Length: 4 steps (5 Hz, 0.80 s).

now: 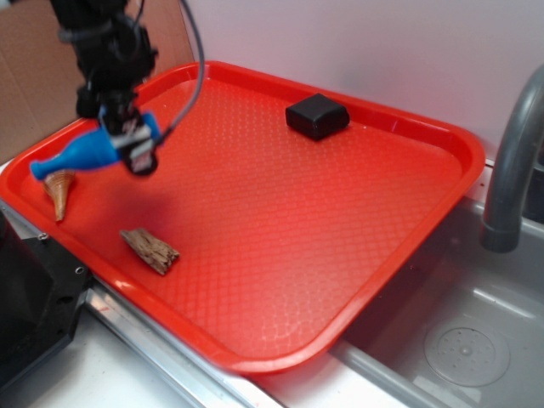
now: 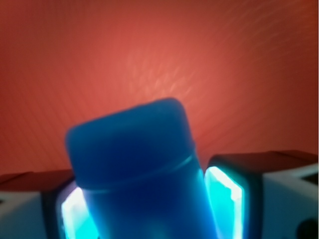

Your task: Grab the blue bottle.

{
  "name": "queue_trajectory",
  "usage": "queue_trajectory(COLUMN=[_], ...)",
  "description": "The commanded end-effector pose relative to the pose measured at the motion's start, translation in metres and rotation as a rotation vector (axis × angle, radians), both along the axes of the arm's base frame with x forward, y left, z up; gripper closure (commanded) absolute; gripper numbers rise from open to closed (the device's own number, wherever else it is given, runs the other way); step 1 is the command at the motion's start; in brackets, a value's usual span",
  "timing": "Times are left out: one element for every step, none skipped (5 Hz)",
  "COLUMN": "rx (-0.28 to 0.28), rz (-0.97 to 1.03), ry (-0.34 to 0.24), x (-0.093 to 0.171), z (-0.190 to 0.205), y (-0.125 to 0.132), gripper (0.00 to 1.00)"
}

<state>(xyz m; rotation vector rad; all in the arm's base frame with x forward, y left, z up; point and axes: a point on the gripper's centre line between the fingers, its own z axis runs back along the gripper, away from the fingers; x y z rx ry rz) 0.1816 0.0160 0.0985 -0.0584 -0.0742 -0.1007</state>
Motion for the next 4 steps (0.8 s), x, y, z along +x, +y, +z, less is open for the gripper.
queue_trajectory(rx=[0.012, -0.036, -0.068, -0.053], rz=[0.165, 0.167, 0.172, 0.186], ry=[-0.126, -0.127, -0.139, -0.135], x=[0.027, 0.025, 0.024, 0.027], z=[0.11, 0.13, 0.148, 0.152], y=[-0.024, -0.027, -0.029, -0.03], gripper=[1.0, 1.0, 1.0, 1.0])
